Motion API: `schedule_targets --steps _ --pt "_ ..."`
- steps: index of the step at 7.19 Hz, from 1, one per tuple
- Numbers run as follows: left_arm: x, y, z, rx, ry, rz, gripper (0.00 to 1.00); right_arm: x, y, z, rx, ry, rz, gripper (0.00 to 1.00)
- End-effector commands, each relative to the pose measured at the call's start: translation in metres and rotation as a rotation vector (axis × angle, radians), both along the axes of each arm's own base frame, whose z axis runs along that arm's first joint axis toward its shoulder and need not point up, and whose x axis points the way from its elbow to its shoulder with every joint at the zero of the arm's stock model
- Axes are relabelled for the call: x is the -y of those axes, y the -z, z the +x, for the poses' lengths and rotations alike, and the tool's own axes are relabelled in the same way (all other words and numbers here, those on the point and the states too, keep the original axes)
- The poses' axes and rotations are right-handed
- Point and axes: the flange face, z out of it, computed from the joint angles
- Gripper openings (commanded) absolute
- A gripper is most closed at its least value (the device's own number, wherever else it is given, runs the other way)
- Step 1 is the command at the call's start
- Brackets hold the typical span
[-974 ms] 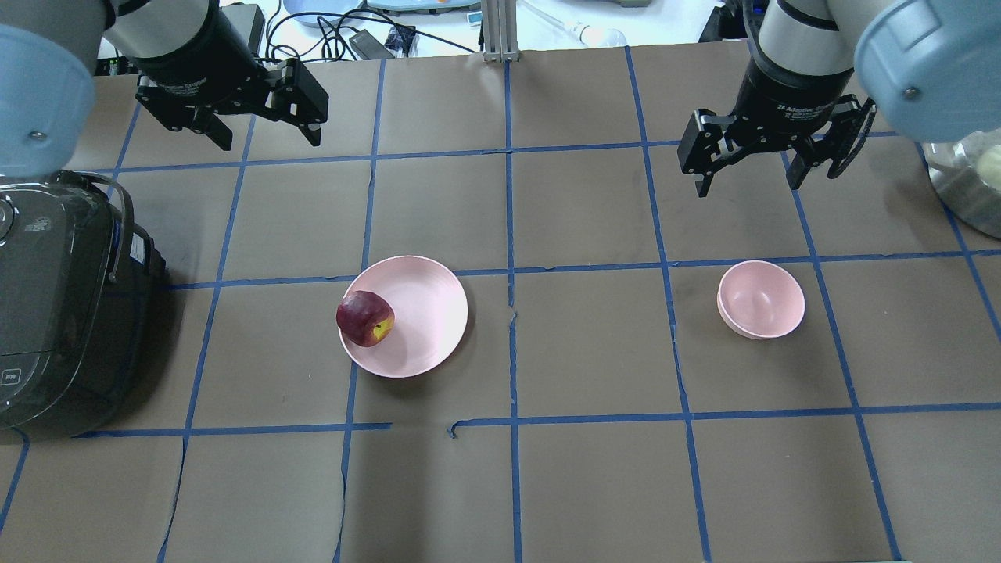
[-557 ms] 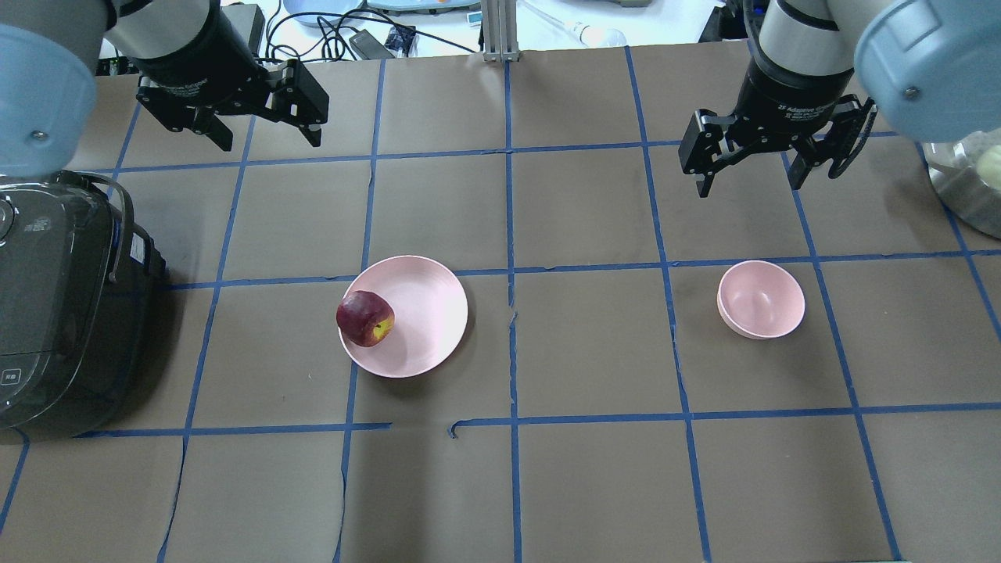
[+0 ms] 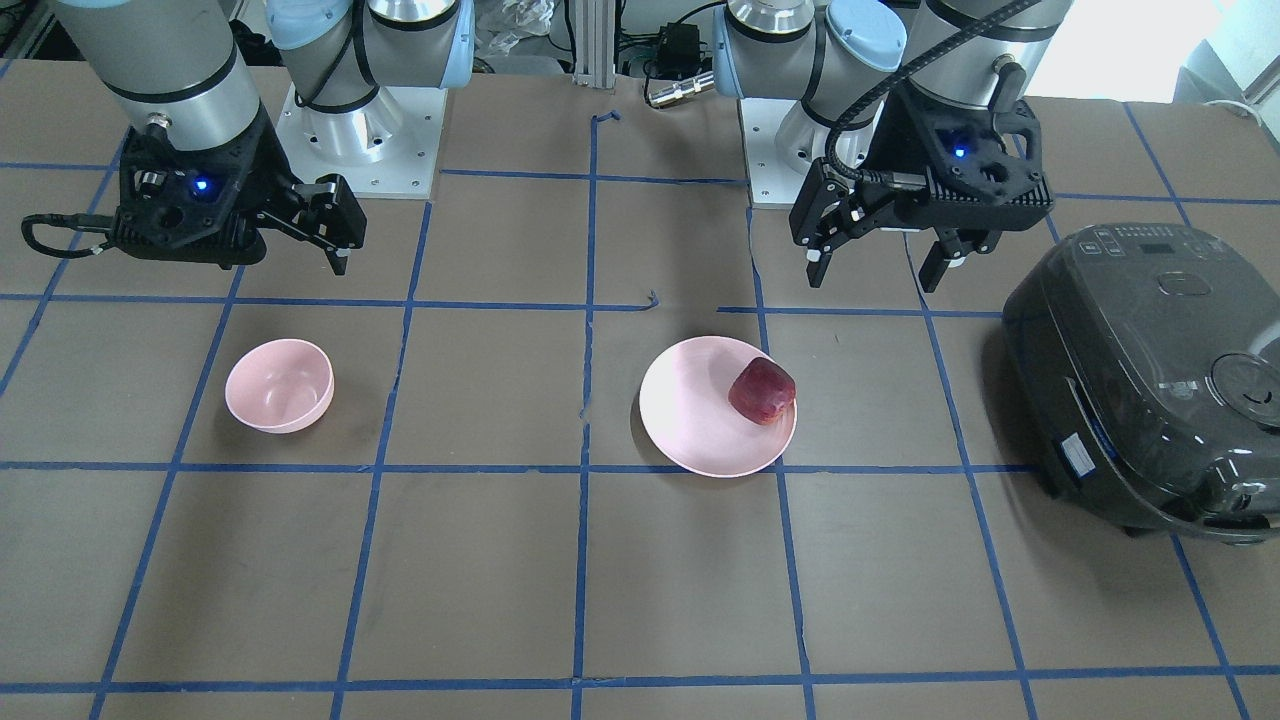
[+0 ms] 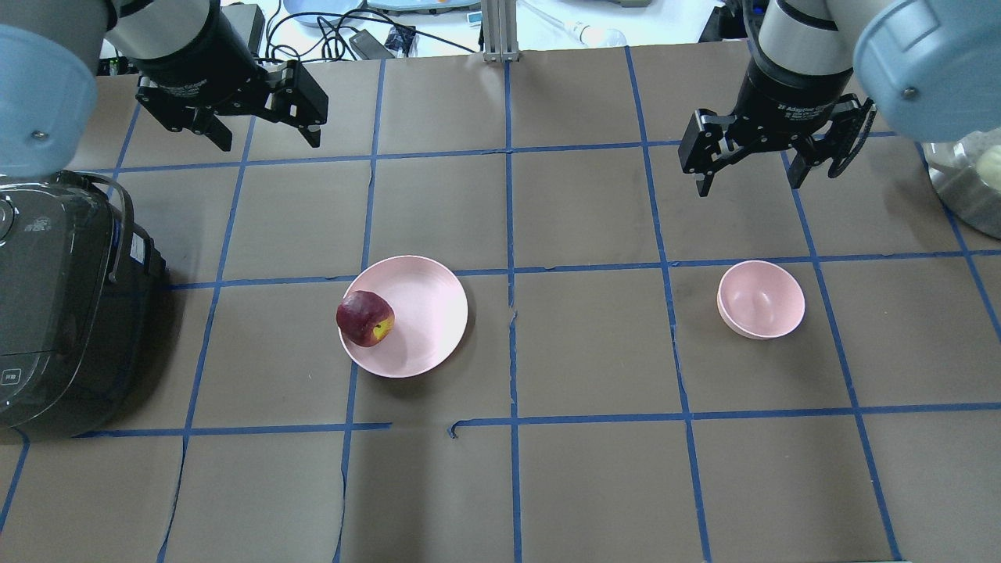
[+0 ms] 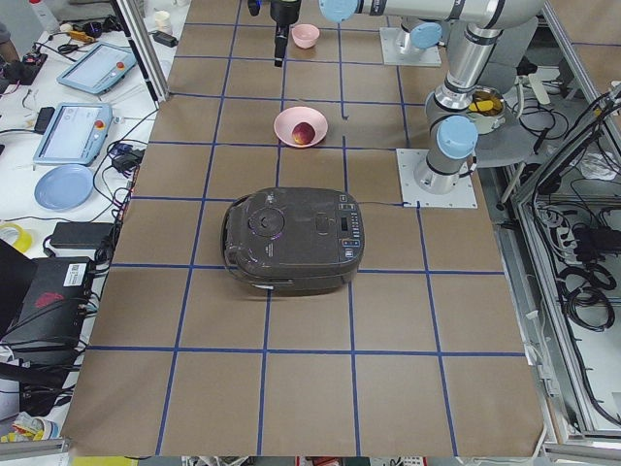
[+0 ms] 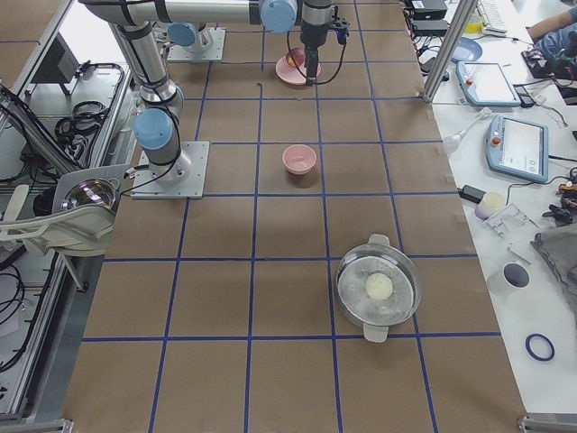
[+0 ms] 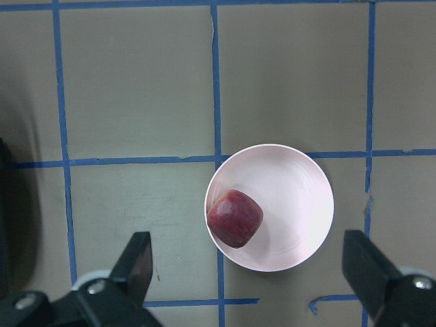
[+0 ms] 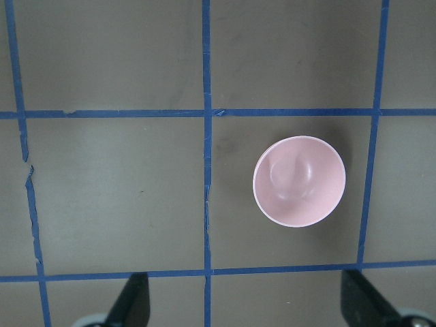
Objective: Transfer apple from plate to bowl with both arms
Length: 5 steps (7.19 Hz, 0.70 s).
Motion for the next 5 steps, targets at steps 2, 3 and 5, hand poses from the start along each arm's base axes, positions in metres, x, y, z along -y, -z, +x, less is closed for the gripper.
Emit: schedule_targets --steps 2,3,5 --pt "0.0001 -0.0006 0.0005 0.0 0.0 -0.002 1.0 0.0025 -0.0001 0.0 0.0 -0.002 -0.013 1.0" --pt "0.0001 -0.0006 0.0005 0.0 0.0 -0.002 1.0 0.0055 0.0019 0.0002 0.001 0.005 -0.018 1.0" --pt "0.0 -0.0005 0.0006 0.002 0.001 0.0 1.0 0.0071 0.0031 -0.0003 0.005 0.001 -0.019 1.0"
